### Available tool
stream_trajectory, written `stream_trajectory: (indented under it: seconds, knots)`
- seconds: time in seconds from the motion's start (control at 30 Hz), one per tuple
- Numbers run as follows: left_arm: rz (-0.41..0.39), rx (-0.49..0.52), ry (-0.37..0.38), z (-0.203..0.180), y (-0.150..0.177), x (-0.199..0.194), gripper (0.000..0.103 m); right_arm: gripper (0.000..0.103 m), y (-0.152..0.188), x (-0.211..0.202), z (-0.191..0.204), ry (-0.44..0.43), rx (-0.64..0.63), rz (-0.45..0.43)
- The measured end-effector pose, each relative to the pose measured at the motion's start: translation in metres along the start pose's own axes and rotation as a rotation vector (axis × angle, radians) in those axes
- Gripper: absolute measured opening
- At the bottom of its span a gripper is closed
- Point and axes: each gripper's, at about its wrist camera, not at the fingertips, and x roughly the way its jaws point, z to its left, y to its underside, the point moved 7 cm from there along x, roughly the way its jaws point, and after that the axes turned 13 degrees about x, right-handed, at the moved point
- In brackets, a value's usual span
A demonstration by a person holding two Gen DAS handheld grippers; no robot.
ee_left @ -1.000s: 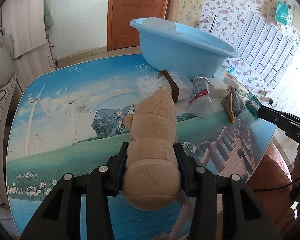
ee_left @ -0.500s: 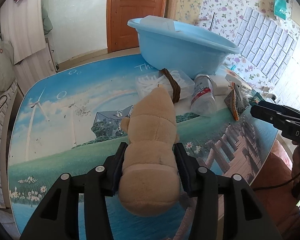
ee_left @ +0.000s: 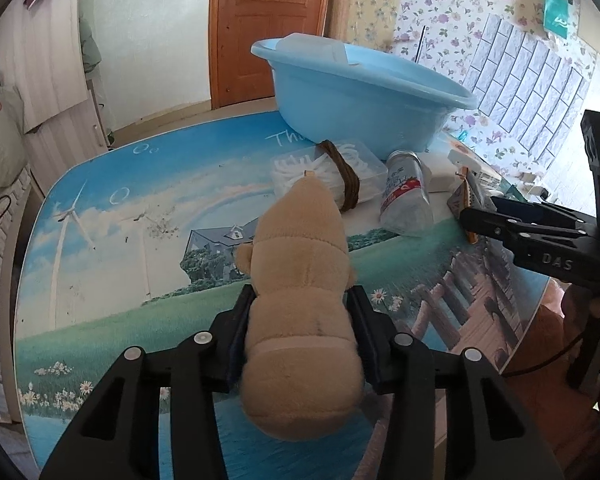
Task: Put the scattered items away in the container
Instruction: 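Carry the plush and paper packet over the basin with both tools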
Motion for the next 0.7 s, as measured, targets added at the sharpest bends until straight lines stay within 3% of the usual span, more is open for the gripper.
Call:
stream_trajectory:
  seconds: [0.13,0.7]
  knots:
    - [-0.016,-0.008,0.002,0.002,-0.002,-0.004,0.045,0.034,0.002,-0.004,0.002,-0.043,-0.004,0.006]
    - [-0.115,0.024,-0.031,-0.003,-0.046,-0.047,0.045,0.032,-0.02,-0.062,0.04,-0.219,-0.041,-0.107]
